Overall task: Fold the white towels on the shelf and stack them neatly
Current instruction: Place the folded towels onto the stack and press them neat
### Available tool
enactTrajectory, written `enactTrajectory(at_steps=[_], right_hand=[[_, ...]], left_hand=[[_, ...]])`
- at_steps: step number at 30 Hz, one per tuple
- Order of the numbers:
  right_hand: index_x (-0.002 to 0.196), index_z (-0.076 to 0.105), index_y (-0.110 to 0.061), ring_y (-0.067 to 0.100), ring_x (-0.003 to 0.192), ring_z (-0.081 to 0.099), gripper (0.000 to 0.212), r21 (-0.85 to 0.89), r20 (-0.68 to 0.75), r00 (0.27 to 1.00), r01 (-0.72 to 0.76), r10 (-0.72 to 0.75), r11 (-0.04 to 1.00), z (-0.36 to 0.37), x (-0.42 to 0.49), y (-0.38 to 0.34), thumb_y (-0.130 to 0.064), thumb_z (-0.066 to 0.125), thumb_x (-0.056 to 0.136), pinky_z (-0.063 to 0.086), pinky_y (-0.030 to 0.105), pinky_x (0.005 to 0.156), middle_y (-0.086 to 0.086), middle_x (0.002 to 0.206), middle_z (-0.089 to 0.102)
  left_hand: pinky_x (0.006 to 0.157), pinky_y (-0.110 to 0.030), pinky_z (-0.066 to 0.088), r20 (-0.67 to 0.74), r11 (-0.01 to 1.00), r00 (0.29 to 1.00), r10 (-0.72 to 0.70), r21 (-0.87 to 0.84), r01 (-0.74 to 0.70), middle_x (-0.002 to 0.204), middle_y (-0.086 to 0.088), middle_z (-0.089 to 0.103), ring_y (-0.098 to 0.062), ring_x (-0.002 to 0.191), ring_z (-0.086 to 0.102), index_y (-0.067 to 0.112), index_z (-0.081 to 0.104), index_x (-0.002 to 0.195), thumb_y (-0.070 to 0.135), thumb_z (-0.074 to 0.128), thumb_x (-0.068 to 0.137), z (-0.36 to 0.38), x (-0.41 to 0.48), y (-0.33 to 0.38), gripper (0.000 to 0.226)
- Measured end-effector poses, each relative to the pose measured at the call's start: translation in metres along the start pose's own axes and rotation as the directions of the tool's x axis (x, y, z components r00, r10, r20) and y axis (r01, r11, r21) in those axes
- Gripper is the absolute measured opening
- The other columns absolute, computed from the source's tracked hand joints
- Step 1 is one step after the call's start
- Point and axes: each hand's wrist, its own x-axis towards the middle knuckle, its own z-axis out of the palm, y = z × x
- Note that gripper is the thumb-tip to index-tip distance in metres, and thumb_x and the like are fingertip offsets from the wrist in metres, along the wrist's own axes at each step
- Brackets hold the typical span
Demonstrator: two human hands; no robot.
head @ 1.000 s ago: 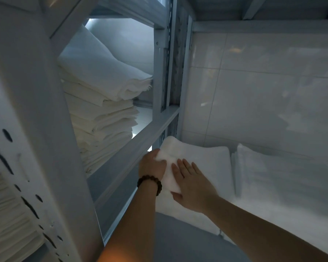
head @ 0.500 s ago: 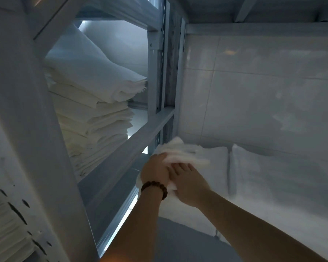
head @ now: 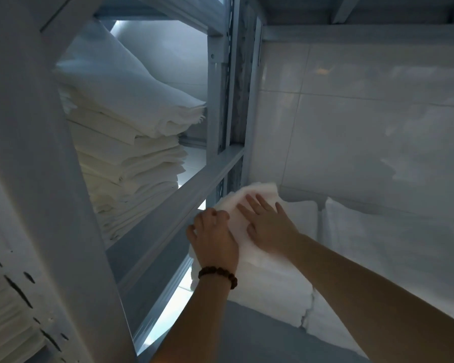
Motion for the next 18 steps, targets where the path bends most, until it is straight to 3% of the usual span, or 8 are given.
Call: enactTrajectory(at_steps=[2, 4, 8, 10, 12, 14, 16, 18], right_hand=[[0.15, -0.002, -0.031, 0.02, 0.146, -0.01, 0.058, -0.005, -0.011, 1.0, 0.024, -0.024, 1.0, -0.001, 0.011, 0.002, -0.024, 0.027, 0.1, 0.005, 0.052, 0.117, -0.002, 0.159, -0.013], [0.149, 0.0, -0.033, 0.019, 0.146, -0.009, 0.056, 0.024, 0.008, 0.999, 0.043, -0.044, 0.999, -0.001, 0.022, 0.001, -0.025, 0.027, 0.101, 0.004, 0.052, 0.117, -0.003, 0.159, -0.012], [0.149, 0.009, -0.035, 0.022, 0.147, -0.003, 0.05, 0.06, 0.214, 0.977, -0.03, 0.016, 0.998, 0.008, 0.037, -0.001, -0.044, 0.015, 0.101, 0.003, 0.059, 0.115, -0.002, 0.16, -0.001], [0.149, 0.012, -0.035, 0.021, 0.147, 0.001, 0.049, 0.108, 0.226, 0.973, -0.08, 0.054, 0.991, 0.01, 0.037, 0.003, -0.044, 0.014, 0.101, 0.004, 0.06, 0.114, -0.003, 0.16, 0.004], [0.148, 0.015, -0.035, 0.02, 0.147, 0.001, 0.049, 0.13, 0.148, 0.981, -0.142, 0.123, 0.981, 0.008, 0.034, 0.011, -0.045, 0.014, 0.1, 0.003, 0.061, 0.113, -0.003, 0.159, 0.006], [0.148, 0.011, -0.036, 0.022, 0.147, -0.001, 0.052, 0.111, 0.179, 0.965, -0.213, 0.191, 0.971, 0.008, 0.026, 0.022, -0.049, 0.012, 0.099, 0.001, 0.061, 0.113, -0.002, 0.16, 0.003], [0.149, 0.004, -0.035, 0.024, 0.146, -0.001, 0.059, 0.061, 0.292, 0.91, -0.325, 0.294, 0.944, 0.011, 0.014, 0.036, -0.058, 0.01, 0.095, -0.001, 0.059, 0.114, 0.001, 0.16, -0.003], [0.15, 0.002, -0.029, 0.028, 0.146, -0.003, 0.068, 0.006, 0.311, 0.83, -0.488, 0.462, 0.873, 0.013, 0.002, 0.049, -0.063, 0.009, 0.092, -0.002, 0.056, 0.115, 0.008, 0.159, -0.005]], left_hand=[[0.106, -0.039, 0.027, 0.122, 0.987, 0.979, 0.163, -0.021, -0.162, 0.112, 0.001, 0.061, -0.02, 0.115, 0.05, 0.022, 0.065, 0.101, 0.021, 0.054, 0.088, 0.002, -0.001, -0.003, 0.017], [0.109, -0.039, 0.024, 0.272, 0.974, 0.941, 0.203, 0.041, -0.222, 0.122, 0.006, 0.058, -0.018, 0.125, 0.044, 0.026, 0.06, 0.111, 0.039, 0.035, 0.095, 0.004, 0.001, -0.006, 0.033], [0.112, -0.058, 0.006, 0.521, 0.965, 0.853, -0.015, 0.231, -0.124, 0.153, 0.006, 0.025, -0.028, 0.142, 0.013, 0.035, 0.031, 0.141, 0.054, 0.02, 0.091, 0.009, 0.01, -0.015, 0.054], [0.107, -0.065, -0.002, 0.522, 0.95, 0.852, -0.041, 0.285, -0.129, 0.152, 0.004, 0.026, -0.03, 0.143, 0.01, 0.032, 0.037, 0.137, 0.049, 0.022, 0.09, 0.008, 0.017, -0.012, 0.052], [0.108, -0.064, -0.001, 0.462, 0.937, 0.883, 0.081, 0.267, -0.226, 0.144, 0.003, 0.038, -0.029, 0.142, 0.014, 0.027, 0.048, 0.128, 0.045, 0.023, 0.09, 0.009, 0.02, -0.005, 0.048], [0.112, -0.059, 0.003, 0.501, 0.943, 0.852, 0.15, 0.186, -0.276, 0.149, 0.003, 0.033, -0.028, 0.142, 0.014, 0.03, 0.038, 0.137, 0.053, 0.019, 0.092, 0.014, 0.017, 0.003, 0.054], [0.112, -0.058, 0.004, 0.57, 0.95, 0.817, 0.089, 0.196, -0.241, 0.154, 0.003, 0.022, -0.03, 0.142, 0.01, 0.034, 0.026, 0.143, 0.064, 0.013, 0.089, 0.02, 0.012, 0.003, 0.063], [0.111, -0.059, 0.005, 0.592, 0.95, 0.806, 0.016, 0.242, -0.196, 0.156, 0.002, 0.016, -0.032, 0.142, 0.007, 0.035, 0.024, 0.142, 0.069, 0.012, 0.086, 0.021, 0.011, 0.0, 0.067]])
